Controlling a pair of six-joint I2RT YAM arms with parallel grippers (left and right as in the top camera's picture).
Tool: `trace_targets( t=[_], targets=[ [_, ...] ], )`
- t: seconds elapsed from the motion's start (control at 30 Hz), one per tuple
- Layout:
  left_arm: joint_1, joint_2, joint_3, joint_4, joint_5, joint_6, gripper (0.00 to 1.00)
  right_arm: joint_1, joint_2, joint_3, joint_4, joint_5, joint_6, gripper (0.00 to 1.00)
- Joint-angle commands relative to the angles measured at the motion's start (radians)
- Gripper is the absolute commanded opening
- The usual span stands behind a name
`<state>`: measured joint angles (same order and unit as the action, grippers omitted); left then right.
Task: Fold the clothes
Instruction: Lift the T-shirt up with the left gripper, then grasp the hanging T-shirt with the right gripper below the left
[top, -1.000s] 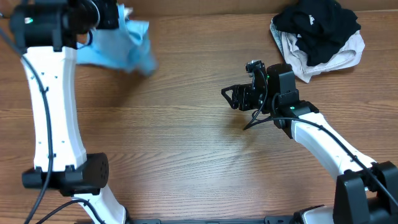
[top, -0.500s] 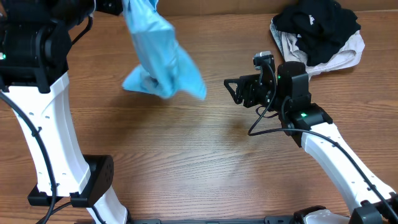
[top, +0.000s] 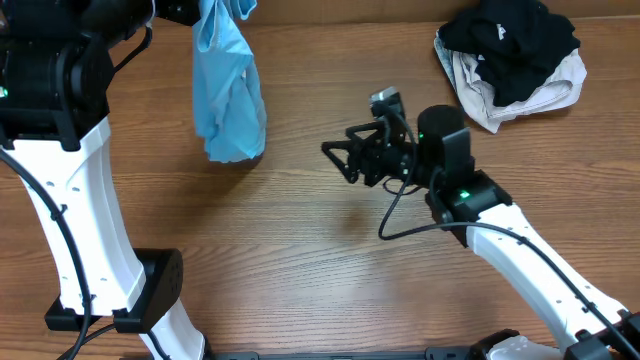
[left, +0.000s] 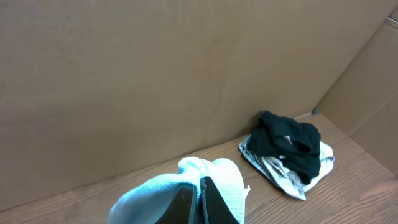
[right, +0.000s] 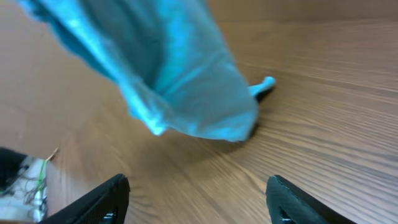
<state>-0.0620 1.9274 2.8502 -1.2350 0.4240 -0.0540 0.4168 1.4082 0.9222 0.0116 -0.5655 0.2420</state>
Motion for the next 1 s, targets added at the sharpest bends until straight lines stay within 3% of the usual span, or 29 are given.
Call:
trace_targets(
  t=[0.0,0.3,0.57,0.83,0.97],
  targets=[
    [-0.026,-0.012,0.019,0.012,0.022,-0.022,0.04,0.056,0.01,0.029,0.042,0.053,0.002,0.77],
    [-0.047,-0.012,0.019,0.005,0.022,-0.051,0.04,0.209,0.09,0.029,0.156,0.247,0.031,0.87],
    [-0.052,-0.012,0.019,-0.018,0.022,-0.051,0.04,0.251,0.143,0.029,0.245,0.325,0.061,0.8],
    [-0.052,-0.012,0.019,-0.027,0.023,-0.051,0.04,0.251,0.147,0.029,0.203,0.581,0.074,0.8],
    [-0.052,-0.012,0.019,-0.033,0.022,-0.051,0.04,0.251,0.158,0.029,0.224,0.591,0.077,0.8]
  ],
)
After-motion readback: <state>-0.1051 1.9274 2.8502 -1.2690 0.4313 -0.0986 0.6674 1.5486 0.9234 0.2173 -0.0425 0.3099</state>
